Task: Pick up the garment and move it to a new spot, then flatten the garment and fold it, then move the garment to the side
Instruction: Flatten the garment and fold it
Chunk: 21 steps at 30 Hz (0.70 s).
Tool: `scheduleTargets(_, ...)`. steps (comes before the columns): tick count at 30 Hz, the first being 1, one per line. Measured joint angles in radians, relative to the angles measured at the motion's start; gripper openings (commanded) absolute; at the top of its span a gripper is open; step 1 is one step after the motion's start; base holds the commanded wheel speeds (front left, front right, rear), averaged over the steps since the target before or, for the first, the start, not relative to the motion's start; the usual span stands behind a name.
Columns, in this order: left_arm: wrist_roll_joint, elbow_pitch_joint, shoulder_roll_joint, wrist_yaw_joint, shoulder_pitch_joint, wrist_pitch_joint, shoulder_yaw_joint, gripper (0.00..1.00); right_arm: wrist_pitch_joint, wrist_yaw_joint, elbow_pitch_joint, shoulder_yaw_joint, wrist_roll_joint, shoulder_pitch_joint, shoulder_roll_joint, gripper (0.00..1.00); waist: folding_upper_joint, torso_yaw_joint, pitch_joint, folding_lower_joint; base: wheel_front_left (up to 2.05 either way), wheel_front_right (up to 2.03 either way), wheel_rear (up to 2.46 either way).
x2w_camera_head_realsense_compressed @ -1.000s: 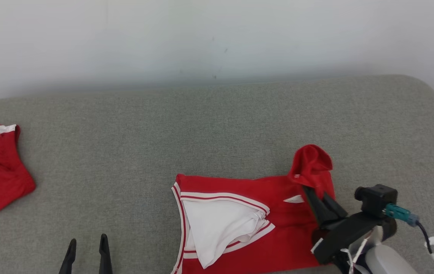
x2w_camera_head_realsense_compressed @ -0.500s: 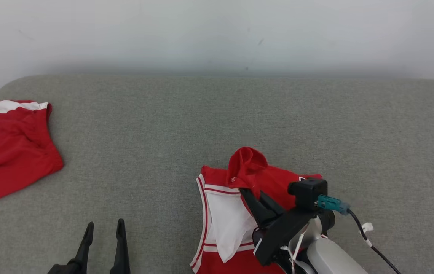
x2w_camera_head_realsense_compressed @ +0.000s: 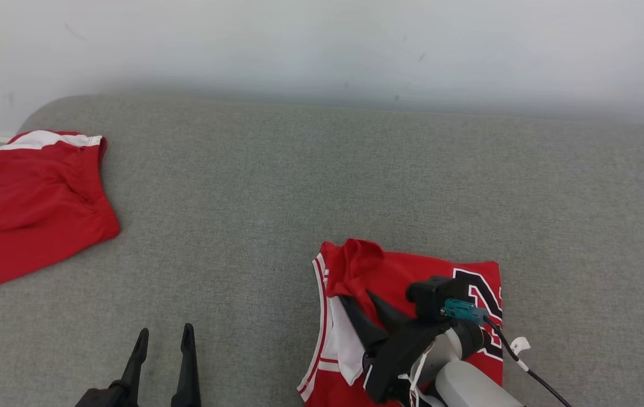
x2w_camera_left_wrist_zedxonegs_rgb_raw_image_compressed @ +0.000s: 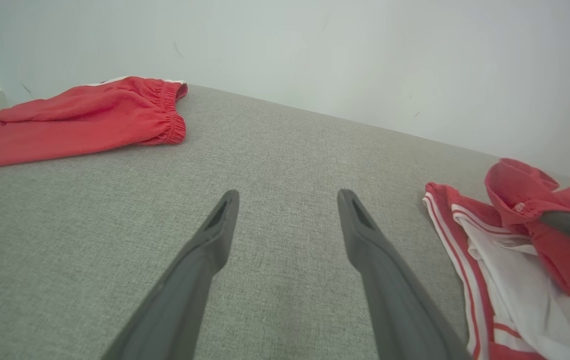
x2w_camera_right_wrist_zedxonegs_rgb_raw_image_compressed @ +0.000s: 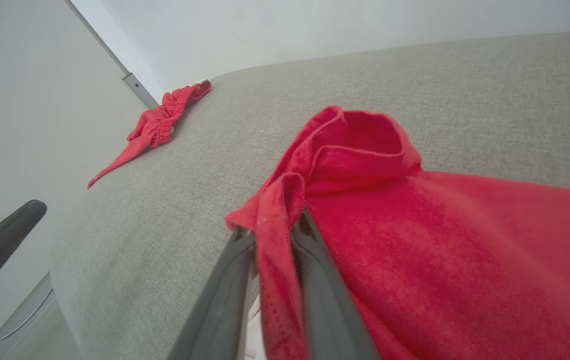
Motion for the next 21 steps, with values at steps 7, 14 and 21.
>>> scheduleTargets(7,0.003,0.012,0.000,-0.005,0.008,0.000,0.027,1.00,-0.095,0.000,-0.095,0.010,0.007,-0.039,-0.018,1.00,0.0000,-0.021,-0.023,0.0000,0.00,0.00,0.00)
scheduleTargets(14,0.010,0.010,0.000,-0.009,0.029,0.000,0.044,1.00,-0.138,0.000,-0.202,-0.110,-0.019,-0.012,-0.119,1.00,-0.0002,-0.045,-0.055,-0.0001,0.00,0.00,0.00)
scheduleTargets(21,0.019,0.006,0.000,-0.015,0.051,0.000,0.055,1.00,-0.165,0.000,-0.224,-0.265,-0.076,0.102,-0.177,1.00,-0.0001,-0.053,-0.080,-0.0001,0.00,0.00,0.00)
